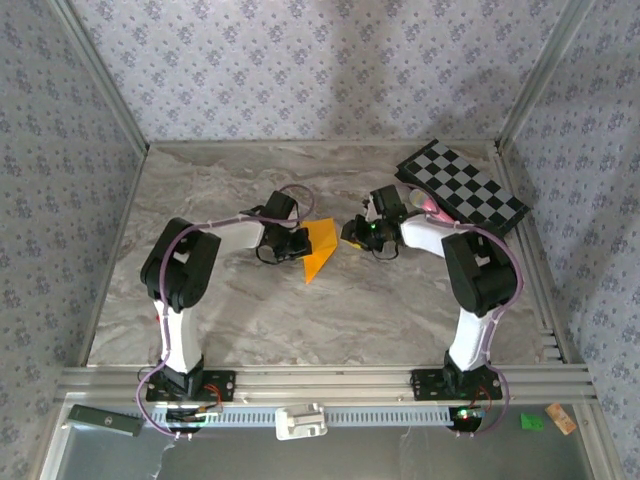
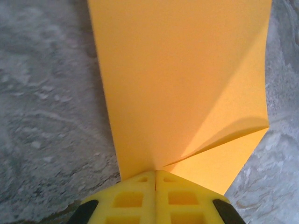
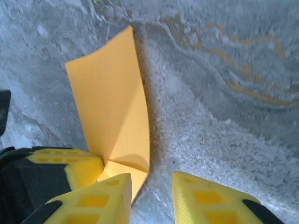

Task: Fold a paper plane with a square sheet of paper (pick it up from the middle)
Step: Turn over the paper at the center of the table, then rotate the paper at the center of the table.

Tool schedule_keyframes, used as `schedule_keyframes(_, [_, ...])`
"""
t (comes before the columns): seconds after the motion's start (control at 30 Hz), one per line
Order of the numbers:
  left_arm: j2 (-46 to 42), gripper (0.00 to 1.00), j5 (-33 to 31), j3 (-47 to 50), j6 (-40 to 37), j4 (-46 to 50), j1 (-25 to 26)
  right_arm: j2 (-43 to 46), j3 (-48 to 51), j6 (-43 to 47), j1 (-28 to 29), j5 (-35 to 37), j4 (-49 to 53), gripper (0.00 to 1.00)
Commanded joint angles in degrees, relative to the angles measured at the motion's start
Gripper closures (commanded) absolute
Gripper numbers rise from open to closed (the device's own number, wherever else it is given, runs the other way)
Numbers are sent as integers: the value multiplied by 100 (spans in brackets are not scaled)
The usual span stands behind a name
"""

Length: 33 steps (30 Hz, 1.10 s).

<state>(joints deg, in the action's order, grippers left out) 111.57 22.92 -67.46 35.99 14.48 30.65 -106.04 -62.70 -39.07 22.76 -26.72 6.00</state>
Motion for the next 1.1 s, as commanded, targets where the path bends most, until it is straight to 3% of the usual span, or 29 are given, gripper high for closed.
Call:
schedule_keyframes(0.0, [176,99,284,-133,-1004,435,16,-216,-514,845,34,-67,624,73])
schedule_keyframes(0.2, [251,99,463,-286,-1618,611,20,-1017,-1584,1098,167,-329,966,79])
schedule_keyframes(0.47, [194,99,398,-277,-1480,482,19,-1809,-2376,1083,403,-204,1291,83])
schedule_keyframes(0.7, [-195,91,232,-175,-868,302,43,-1842,-2106,576,473,542,1523,83])
schedule_keyframes(0.87, [-662,85,-370,31,-101,273,258,-1537,-1485,-524,518,1443,1567,84])
schedule_keyframes(1.07, [-893,83,-562,306,350,92,493,-1188,-1028,-1401,580,1941,1412,84])
